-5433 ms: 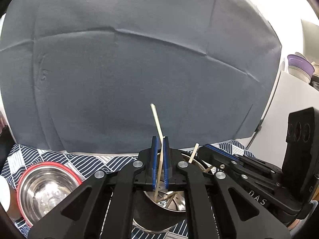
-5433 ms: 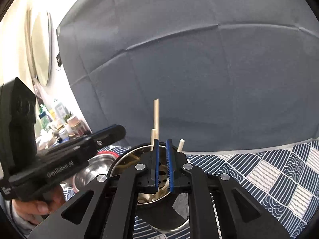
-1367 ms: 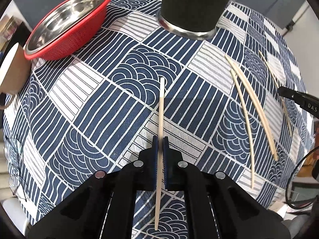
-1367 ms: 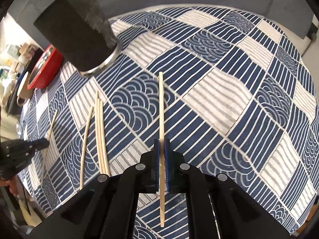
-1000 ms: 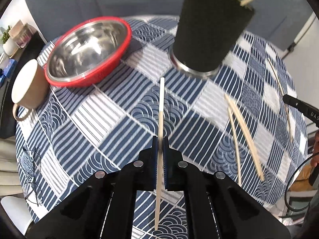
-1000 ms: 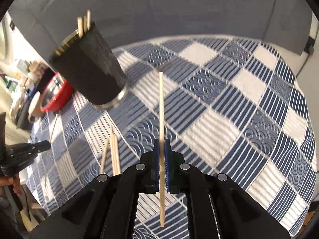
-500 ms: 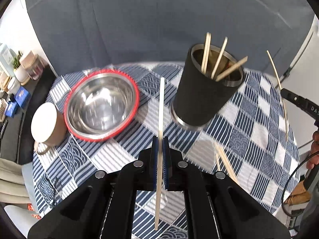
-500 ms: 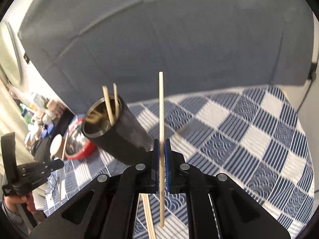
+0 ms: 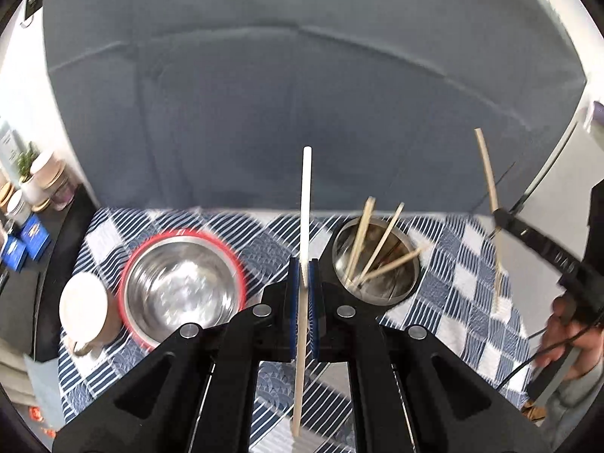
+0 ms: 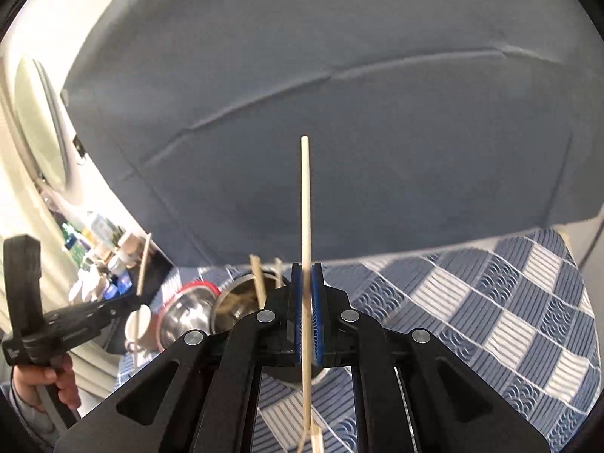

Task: Organize utensils
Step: 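Lift both held sticks and carry them above the black holder, then lower both sticks into the holder and open both tools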

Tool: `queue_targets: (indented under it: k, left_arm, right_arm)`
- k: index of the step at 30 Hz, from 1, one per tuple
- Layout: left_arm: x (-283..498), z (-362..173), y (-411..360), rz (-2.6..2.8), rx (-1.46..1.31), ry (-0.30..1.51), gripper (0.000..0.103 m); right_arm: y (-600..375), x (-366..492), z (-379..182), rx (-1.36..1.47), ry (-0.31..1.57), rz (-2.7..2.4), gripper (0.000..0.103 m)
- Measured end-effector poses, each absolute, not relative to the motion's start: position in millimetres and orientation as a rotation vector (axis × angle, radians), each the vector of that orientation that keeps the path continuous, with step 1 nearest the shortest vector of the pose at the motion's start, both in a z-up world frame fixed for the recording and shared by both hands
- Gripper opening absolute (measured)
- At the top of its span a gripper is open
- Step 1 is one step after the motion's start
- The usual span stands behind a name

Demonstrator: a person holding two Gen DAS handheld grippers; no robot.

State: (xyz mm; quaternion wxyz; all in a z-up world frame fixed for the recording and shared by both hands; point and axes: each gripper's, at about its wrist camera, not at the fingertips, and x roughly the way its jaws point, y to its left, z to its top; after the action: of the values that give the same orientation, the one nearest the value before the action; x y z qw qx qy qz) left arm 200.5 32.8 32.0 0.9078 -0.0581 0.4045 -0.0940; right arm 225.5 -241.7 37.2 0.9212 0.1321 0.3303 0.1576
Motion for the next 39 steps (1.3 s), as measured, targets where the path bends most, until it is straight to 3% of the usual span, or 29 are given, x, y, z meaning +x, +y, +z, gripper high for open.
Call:
queue_targets:
  k: [11,24,39]
  left_arm:
    - [248,46,16,-0.306,-0.204,0.714,0.005]
    - [270,16,10,-0.407,-0.324,0.511,0.005]
    - [256,-32,-3,-0.430,-0.256,0.536,0.005]
  right_arm:
    - [-207,260,33,0.263,0.610,0.423,0.005]
    - [-186,276,0,0.309,0.494,0.500,0.005]
    - [-180,256,-47,0.302,0.495,0.504,0.007]
